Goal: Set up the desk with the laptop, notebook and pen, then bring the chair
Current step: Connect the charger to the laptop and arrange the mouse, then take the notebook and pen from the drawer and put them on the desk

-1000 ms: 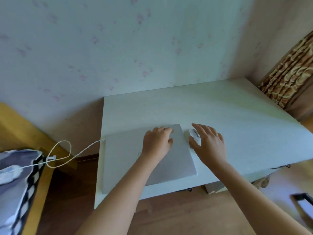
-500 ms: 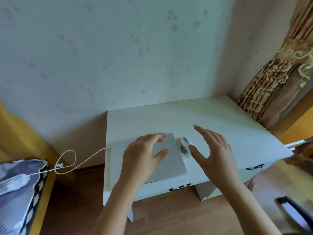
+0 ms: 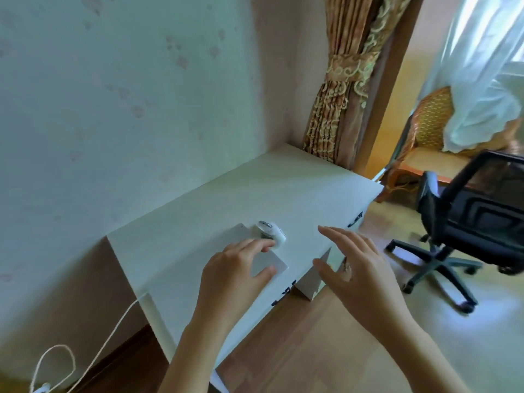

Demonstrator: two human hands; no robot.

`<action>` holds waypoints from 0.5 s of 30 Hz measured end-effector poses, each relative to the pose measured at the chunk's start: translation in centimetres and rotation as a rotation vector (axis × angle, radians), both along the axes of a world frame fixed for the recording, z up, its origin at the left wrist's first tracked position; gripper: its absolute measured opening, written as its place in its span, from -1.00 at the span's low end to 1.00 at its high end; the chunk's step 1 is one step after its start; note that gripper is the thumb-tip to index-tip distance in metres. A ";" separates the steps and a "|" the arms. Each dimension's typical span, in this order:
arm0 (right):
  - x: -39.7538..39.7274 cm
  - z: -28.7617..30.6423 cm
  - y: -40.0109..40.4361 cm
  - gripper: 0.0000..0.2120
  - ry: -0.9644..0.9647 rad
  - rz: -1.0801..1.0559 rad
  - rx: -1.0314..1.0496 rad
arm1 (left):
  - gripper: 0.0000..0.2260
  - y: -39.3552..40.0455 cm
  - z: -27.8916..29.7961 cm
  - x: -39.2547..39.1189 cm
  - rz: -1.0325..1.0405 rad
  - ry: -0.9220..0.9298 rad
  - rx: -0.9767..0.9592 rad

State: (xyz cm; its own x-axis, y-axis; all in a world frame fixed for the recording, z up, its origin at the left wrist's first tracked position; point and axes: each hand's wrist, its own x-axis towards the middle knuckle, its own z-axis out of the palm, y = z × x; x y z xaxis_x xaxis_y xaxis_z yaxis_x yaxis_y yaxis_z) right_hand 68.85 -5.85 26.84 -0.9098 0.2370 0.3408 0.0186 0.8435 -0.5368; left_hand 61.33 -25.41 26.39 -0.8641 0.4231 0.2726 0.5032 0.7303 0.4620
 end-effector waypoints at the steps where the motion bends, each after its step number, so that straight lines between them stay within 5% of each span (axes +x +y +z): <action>1: 0.9 -0.2 0.0 -0.50 -0.009 -0.035 0.009 | -0.66 0.3 0.0 0.2 -0.034 -0.008 -0.003; 15: 14.2 -1.1 8.6 -0.51 0.053 -0.523 0.027 | -0.67 16.4 0.2 5.7 -0.565 -0.074 0.064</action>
State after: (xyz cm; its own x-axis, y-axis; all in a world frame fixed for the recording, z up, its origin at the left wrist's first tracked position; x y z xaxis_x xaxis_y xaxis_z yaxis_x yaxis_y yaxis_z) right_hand 83.07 2.76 25.69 -0.6534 0.6456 0.3954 0.4144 0.7421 -0.5269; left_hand 67.02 -9.04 26.60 -0.5263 0.8093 0.2606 0.7721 0.3265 0.5453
